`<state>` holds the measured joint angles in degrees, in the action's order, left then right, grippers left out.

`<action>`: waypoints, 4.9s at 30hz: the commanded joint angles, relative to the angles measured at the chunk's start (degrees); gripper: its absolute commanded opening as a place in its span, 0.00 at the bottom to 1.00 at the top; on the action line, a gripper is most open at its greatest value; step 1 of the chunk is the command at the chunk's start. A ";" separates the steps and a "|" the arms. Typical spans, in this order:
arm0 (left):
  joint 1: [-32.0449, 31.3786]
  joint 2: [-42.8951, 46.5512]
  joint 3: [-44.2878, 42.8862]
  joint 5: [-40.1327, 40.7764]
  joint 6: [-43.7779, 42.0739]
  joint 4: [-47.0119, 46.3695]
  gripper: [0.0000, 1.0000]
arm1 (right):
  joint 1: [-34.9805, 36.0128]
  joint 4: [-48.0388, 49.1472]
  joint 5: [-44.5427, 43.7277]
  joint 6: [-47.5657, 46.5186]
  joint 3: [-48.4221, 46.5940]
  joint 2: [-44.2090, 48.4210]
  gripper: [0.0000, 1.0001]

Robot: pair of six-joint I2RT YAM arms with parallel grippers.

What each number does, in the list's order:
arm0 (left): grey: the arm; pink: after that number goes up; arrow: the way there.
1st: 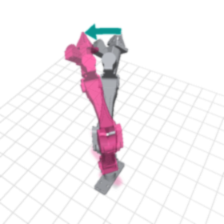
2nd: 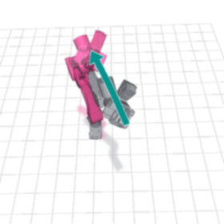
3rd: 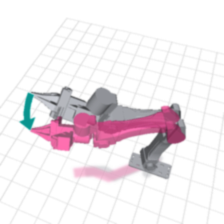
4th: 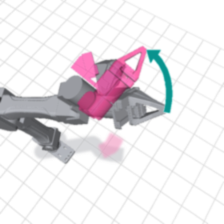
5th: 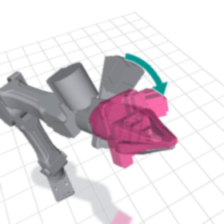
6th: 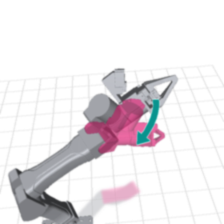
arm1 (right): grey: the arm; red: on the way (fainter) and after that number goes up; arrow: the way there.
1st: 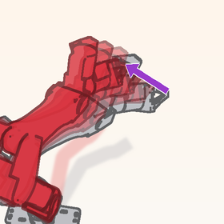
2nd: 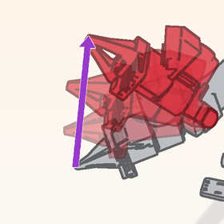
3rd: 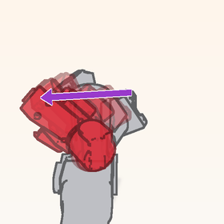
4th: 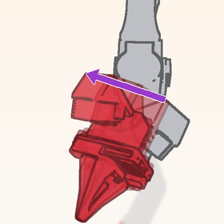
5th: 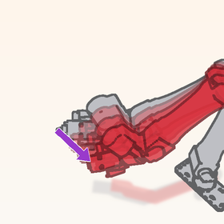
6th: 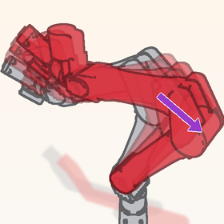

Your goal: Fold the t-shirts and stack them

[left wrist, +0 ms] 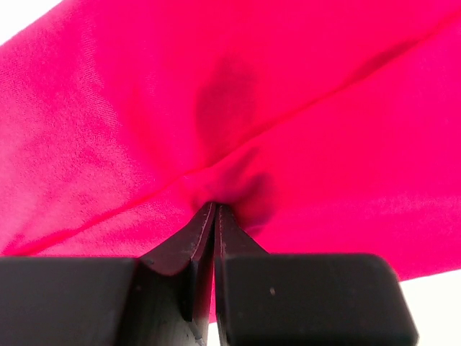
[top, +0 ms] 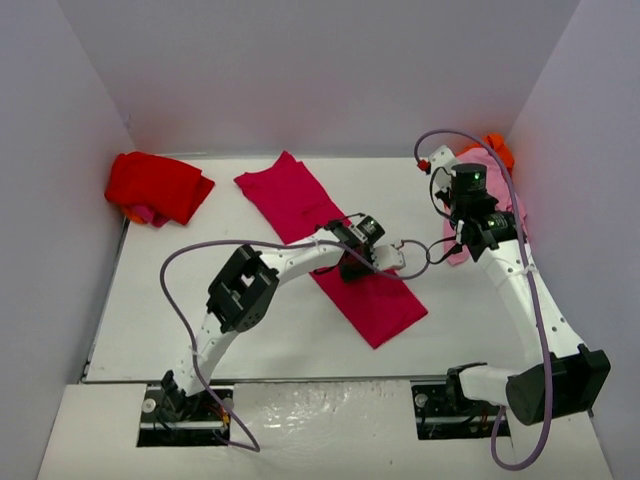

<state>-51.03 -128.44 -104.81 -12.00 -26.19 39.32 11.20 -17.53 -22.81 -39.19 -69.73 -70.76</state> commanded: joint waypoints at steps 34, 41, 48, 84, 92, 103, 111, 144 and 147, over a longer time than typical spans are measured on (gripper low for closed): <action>20.43 32.56 26.70 4.63 -5.58 8.00 0.00 | -0.13 3.29 1.21 -0.38 3.33 4.26 0.06; 24.29 25.34 19.53 3.90 -7.38 11.21 0.00 | -0.06 3.20 1.93 0.15 2.09 4.39 0.07; 27.30 14.97 11.02 0.83 -10.20 14.14 0.00 | 0.05 2.76 1.55 0.08 2.94 4.58 0.07; 35.03 -4.30 -22.87 2.05 -10.08 14.29 0.29 | 3.92 0.57 -2.59 2.32 1.80 1.16 0.14; 33.94 9.03 -18.37 0.25 -8.59 13.97 0.52 | 2.45 5.37 -2.79 1.49 0.59 -0.40 0.18; 21.24 43.43 27.69 -0.47 -13.75 13.50 0.58 | -0.54 8.65 1.49 4.15 0.13 -8.75 0.34; 11.67 56.02 45.73 2.02 -7.78 12.66 0.57 | -3.59 8.63 6.67 6.99 -0.64 -10.49 0.49; -10.32 42.93 49.64 1.46 -2.15 5.73 0.60 | -10.94 9.95 8.14 7.55 0.06 -13.61 0.49; -10.32 41.98 49.47 1.62 -1.87 4.81 0.60 | -10.94 9.97 8.11 7.40 0.45 -13.40 0.49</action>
<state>-60.80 -86.22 -53.04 -11.26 -29.29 46.13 0.67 -10.47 -14.46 -31.70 -69.30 -85.19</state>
